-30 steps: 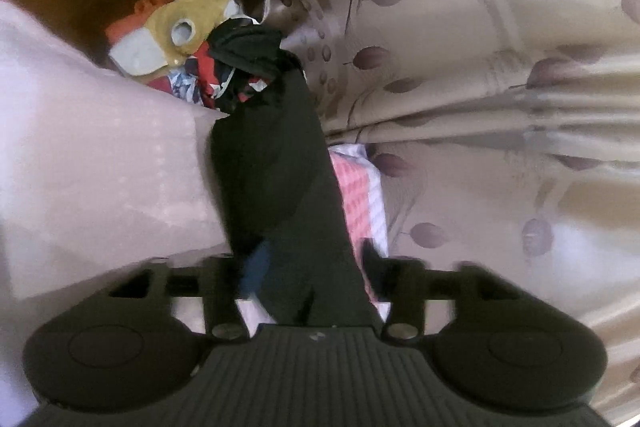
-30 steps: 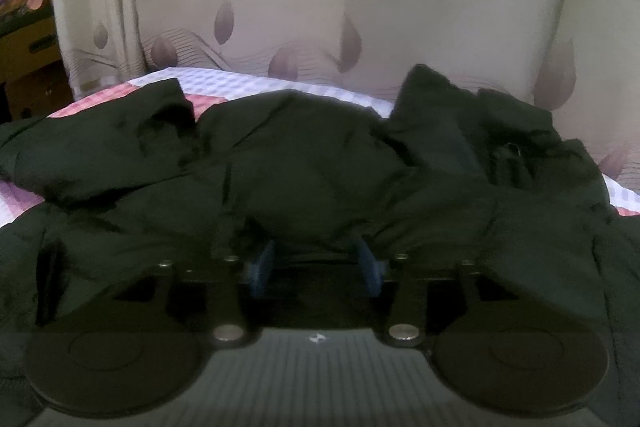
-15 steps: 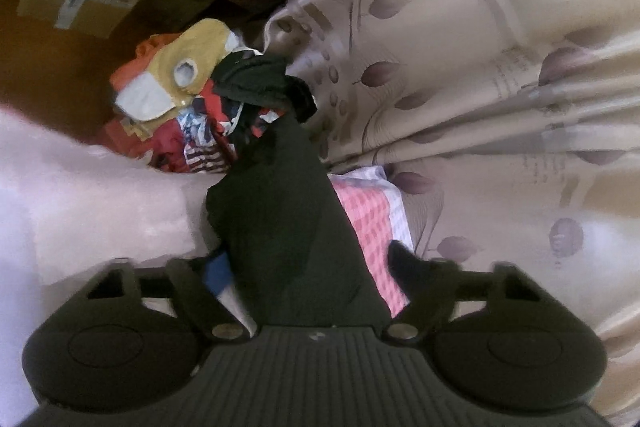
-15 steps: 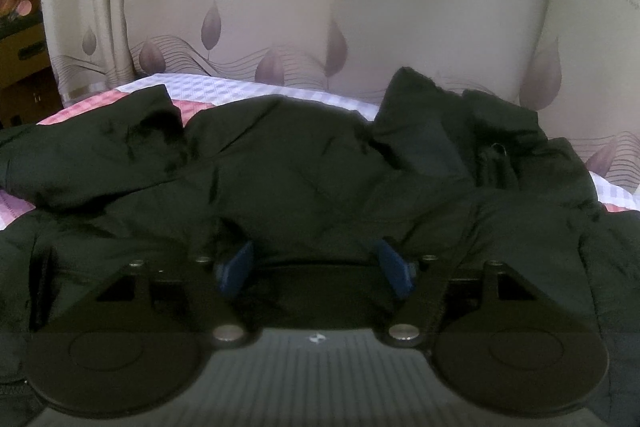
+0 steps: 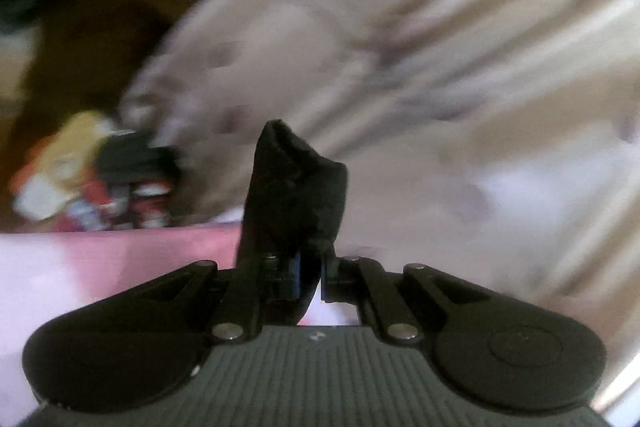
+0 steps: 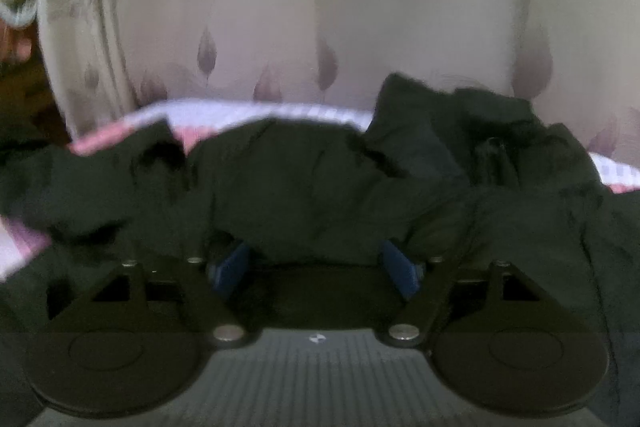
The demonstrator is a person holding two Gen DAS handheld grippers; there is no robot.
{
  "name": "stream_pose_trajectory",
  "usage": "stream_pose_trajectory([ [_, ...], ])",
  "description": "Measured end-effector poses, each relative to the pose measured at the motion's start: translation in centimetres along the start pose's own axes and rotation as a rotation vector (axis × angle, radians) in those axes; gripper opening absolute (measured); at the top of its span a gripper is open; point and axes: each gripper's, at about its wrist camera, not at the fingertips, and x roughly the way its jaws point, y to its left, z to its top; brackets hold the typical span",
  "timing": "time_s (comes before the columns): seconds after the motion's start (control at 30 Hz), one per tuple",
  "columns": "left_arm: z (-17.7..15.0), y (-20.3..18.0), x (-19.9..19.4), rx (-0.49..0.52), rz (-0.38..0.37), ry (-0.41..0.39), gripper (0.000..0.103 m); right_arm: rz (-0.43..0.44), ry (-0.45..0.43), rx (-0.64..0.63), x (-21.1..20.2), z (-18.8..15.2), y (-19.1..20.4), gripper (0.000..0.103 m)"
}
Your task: Fold large clothes
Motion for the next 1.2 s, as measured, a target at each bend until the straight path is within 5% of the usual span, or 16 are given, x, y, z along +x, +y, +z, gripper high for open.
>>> stream_pose_trajectory([
  [0.17,-4.0,-11.9,0.3,0.115,-0.225,0.075,0.007,0.101,-0.107,0.263,-6.0,-0.1,-3.2,0.075],
  [0.4,-16.1,-23.5,2.5,0.214,-0.430,0.281,0.007,0.064,-0.185,0.286,-14.9,-1.6,-8.4,0.080],
  [0.7,-33.7,-26.6,6.1,0.329,-0.491,0.574,0.008,-0.035,-0.212,0.354,-20.8,-4.2,-16.1,0.080],
  [0.93,-40.8,-23.8,7.7,0.419,-0.528,0.694,0.016,0.091,-0.228,0.502,-20.6,-4.0,-19.4,0.080],
  [1.03,-41.8,-22.9,7.6,0.442,-0.543,0.720,0.049,0.160,-0.218,0.563,-19.7,-3.4,-20.2,0.084],
  [1.1,-41.2,-22.1,6.8,0.438,-0.535,0.714,0.090,0.203,-0.193,0.599,-18.4,-2.6,-20.5,0.086],
  [1.2,-40.6,-21.5,5.3,0.441,-0.531,0.648,0.100,0.231,-0.143,0.632,-16.0,-1.3,-20.8,0.086],
])
